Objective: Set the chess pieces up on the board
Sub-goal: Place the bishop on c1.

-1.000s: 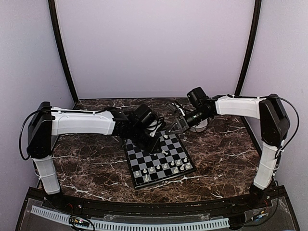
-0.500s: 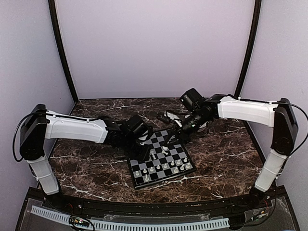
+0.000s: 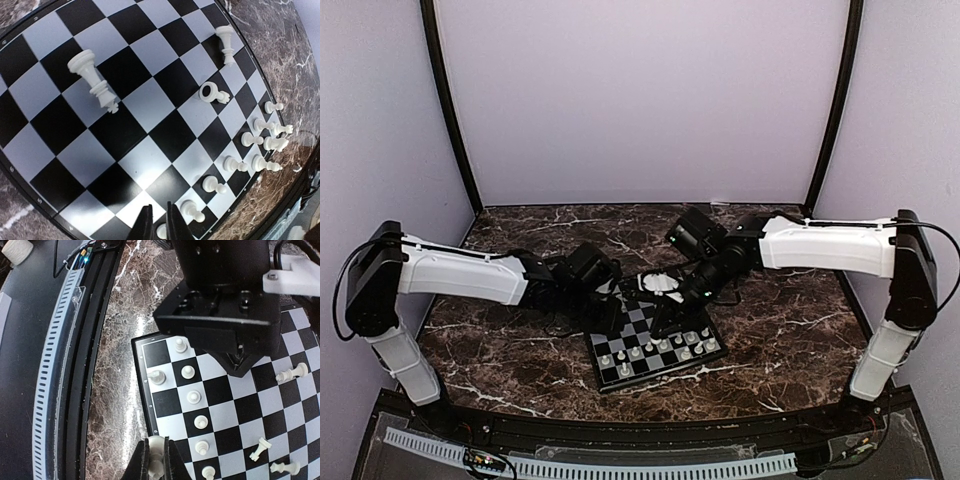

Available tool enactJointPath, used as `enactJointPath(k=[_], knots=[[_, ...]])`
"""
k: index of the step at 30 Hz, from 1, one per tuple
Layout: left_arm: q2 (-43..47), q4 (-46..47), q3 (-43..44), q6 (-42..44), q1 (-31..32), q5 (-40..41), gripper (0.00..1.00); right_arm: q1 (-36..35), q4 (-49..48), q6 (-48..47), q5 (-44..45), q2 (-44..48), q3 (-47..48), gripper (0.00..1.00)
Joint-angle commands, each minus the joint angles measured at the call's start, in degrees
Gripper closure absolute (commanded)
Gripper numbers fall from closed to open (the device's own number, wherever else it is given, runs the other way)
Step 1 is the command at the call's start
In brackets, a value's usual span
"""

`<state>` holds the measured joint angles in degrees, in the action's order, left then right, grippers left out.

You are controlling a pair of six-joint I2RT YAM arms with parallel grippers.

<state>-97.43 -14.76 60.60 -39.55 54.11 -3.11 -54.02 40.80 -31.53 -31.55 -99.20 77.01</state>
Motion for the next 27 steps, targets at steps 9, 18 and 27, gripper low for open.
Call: enactJointPath(k=[9,18,27], knots=[[20.6,-4.6,-6.6,-9.5,-0.7,13.2,0.57,-7.4,-2.4,-6.8,7.4,-4.2,-0.2,1.0],[32.7,-8.1,-12.0,-14.2,-0.8,17.0,0.48,-9.2,-6.5,-6.1,11.1,-7.4,-1.4,1.0],[33.9,-8.3,-12.7,-15.0,-0.8,16.3,0.48,-9.2,-8.7,-4.1,13.4,-9.6,-1.8,1.0]])
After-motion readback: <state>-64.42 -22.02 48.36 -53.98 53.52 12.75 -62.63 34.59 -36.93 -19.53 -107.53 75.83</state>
